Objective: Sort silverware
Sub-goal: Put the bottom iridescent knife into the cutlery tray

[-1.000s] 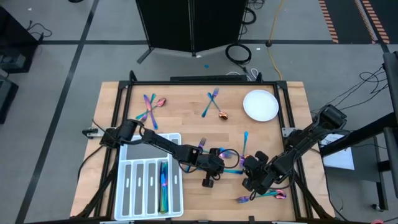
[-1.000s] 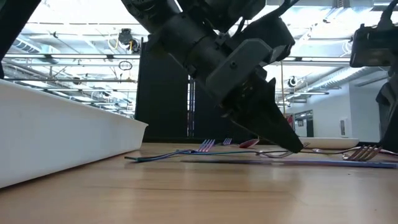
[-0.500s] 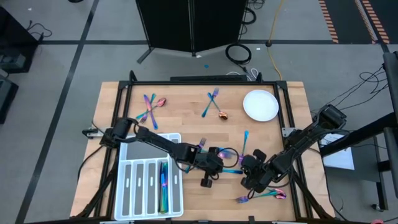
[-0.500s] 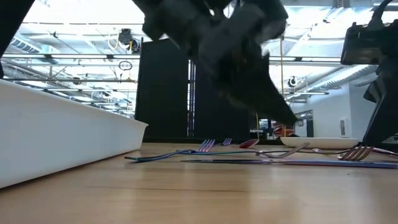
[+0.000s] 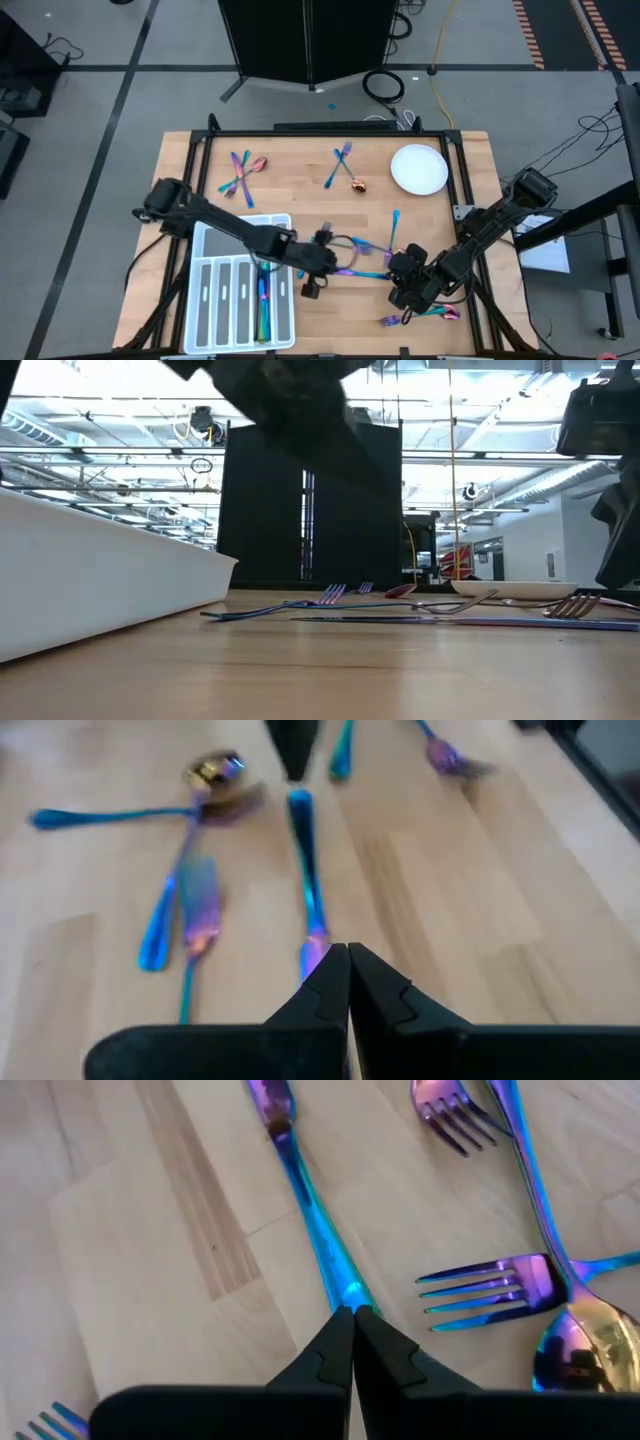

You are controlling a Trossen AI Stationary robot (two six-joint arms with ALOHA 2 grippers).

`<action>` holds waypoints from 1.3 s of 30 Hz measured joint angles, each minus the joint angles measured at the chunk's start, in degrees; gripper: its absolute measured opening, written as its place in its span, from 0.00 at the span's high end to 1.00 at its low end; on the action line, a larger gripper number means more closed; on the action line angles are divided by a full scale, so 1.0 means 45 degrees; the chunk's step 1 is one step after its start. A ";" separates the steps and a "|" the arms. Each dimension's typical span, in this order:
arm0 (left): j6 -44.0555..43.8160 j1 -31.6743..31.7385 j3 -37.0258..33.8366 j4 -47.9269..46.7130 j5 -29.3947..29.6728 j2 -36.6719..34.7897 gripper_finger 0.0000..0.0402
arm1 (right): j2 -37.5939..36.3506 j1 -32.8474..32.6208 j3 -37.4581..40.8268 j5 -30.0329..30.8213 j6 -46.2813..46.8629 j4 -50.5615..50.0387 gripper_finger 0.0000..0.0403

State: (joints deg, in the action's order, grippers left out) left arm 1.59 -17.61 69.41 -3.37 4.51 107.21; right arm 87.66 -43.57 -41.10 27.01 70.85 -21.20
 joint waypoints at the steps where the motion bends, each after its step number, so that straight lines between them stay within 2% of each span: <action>1: -0.0167 0.0000 -0.0597 0.0678 0.0022 -0.0357 1.00 | 0.0000 -0.0011 0.0002 0.0009 -0.0005 -0.0009 1.00; 5: -0.0775 0.0019 -0.2587 0.3995 0.0054 -0.1377 1.00 | 0.0000 -0.0011 0.0000 0.0057 -0.0107 -0.0089 1.00; 8: -0.0941 0.0010 -0.3133 0.5254 0.0051 -0.1425 1.00 | 0.0000 0.0045 0.0000 0.0052 -0.0258 -0.0021 1.00; 14: -0.0940 0.0014 -0.3189 0.5748 0.0054 -0.1319 0.98 | 0.0000 0.0106 0.0000 0.0110 -0.0192 -0.0009 1.00; 21: -0.0423 -0.0079 -0.3188 0.5983 0.0302 -0.1313 0.84 | 0.0000 -0.0278 0.0005 0.0732 0.0583 -0.0036 1.00; 29: -0.0560 -0.0010 -0.3081 0.8443 0.0527 0.0534 0.66 | 0.0058 -0.0613 0.0005 0.0762 0.1331 -0.0371 1.00; 32: -0.0597 0.0354 -0.3081 0.9054 0.0258 0.1202 0.66 | 0.0187 -0.0608 0.0218 0.0740 0.1578 -0.0311 1.00; 37: -0.1742 0.1087 -0.3081 1.0771 -0.1453 0.2495 0.66 | 0.0302 -0.0603 0.0589 0.0722 0.1762 -0.0001 1.00; 39: -0.1928 0.1151 -0.3030 1.1256 -0.1769 0.2800 0.66 | 0.0306 -0.0612 0.0593 0.0664 0.1783 0.0018 1.00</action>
State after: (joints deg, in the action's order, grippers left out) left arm -7.08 -12.43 55.78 47.28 -3.45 119.81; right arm 89.03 -46.32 -38.44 30.00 78.87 -21.12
